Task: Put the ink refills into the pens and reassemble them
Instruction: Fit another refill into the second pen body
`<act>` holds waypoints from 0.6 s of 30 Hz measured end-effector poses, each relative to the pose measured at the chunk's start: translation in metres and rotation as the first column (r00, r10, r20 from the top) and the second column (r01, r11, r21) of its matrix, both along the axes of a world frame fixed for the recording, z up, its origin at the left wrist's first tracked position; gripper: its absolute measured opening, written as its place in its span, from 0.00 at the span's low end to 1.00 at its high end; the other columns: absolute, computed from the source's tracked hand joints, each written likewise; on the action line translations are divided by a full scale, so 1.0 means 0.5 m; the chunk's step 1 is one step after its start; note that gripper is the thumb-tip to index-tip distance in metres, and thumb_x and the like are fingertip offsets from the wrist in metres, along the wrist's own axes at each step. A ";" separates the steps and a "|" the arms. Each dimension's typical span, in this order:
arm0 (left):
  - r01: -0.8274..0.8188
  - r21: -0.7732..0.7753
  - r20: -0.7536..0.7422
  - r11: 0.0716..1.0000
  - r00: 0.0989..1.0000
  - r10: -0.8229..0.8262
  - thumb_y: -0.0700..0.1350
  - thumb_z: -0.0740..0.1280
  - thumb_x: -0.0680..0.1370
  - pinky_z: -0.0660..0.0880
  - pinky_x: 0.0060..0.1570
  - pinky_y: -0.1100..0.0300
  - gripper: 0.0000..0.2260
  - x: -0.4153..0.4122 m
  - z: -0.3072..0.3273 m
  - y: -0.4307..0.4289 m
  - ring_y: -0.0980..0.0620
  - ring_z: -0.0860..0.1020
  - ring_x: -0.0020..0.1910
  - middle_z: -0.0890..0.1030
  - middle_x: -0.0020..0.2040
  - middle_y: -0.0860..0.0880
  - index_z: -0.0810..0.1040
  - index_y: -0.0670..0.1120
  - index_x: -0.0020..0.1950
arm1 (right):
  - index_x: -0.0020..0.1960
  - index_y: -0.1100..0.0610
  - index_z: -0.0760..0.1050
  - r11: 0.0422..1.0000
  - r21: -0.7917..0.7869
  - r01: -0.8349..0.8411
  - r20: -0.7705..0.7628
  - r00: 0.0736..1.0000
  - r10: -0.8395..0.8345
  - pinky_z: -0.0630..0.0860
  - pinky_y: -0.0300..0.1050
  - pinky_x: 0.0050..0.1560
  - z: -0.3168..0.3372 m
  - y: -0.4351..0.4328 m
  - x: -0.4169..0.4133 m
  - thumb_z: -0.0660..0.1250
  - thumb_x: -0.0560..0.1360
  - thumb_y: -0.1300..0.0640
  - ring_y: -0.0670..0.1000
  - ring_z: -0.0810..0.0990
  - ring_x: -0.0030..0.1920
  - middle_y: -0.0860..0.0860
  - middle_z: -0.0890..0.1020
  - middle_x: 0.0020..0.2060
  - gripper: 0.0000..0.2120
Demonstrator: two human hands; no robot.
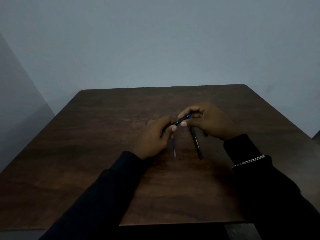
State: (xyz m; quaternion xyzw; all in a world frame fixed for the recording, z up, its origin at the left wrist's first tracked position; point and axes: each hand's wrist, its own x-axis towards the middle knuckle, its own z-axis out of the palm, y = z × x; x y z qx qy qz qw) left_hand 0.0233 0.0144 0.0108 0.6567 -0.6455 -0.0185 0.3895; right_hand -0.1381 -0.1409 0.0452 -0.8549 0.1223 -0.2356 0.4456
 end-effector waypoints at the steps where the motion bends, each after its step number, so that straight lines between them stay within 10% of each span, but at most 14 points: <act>1: 0.002 -0.002 0.005 1.000 1.000 -0.002 0.41 0.66 0.85 0.67 0.38 0.76 0.07 0.000 0.000 0.000 0.66 0.79 0.39 0.79 0.37 0.59 0.77 0.52 0.51 | 0.52 0.63 0.84 1.000 0.022 0.009 -0.003 1.000 -0.009 0.71 0.25 0.27 0.000 0.003 0.000 0.74 0.76 0.66 0.37 0.82 0.30 0.43 0.86 0.32 0.05; 10: 0.024 -0.005 0.018 1.000 1.000 -0.023 0.41 0.66 0.86 0.68 0.38 0.74 0.06 -0.006 0.003 0.004 0.64 0.79 0.38 0.80 0.37 0.58 0.78 0.49 0.50 | 0.35 0.59 0.81 0.969 -0.210 0.131 -0.043 0.989 -0.143 0.68 0.29 0.24 -0.003 0.013 0.009 0.64 0.81 0.41 0.45 0.80 0.23 0.56 0.81 0.25 0.25; 18: -0.017 0.024 -0.014 1.000 1.000 0.018 0.41 0.66 0.86 0.68 0.38 0.73 0.06 -0.003 0.006 0.004 0.62 0.78 0.37 0.81 0.38 0.55 0.80 0.43 0.51 | 0.52 0.62 0.83 0.994 -0.082 0.066 -0.001 0.998 -0.066 0.71 0.26 0.27 0.002 0.009 0.003 0.74 0.77 0.63 0.45 0.86 0.34 0.43 0.86 0.33 0.05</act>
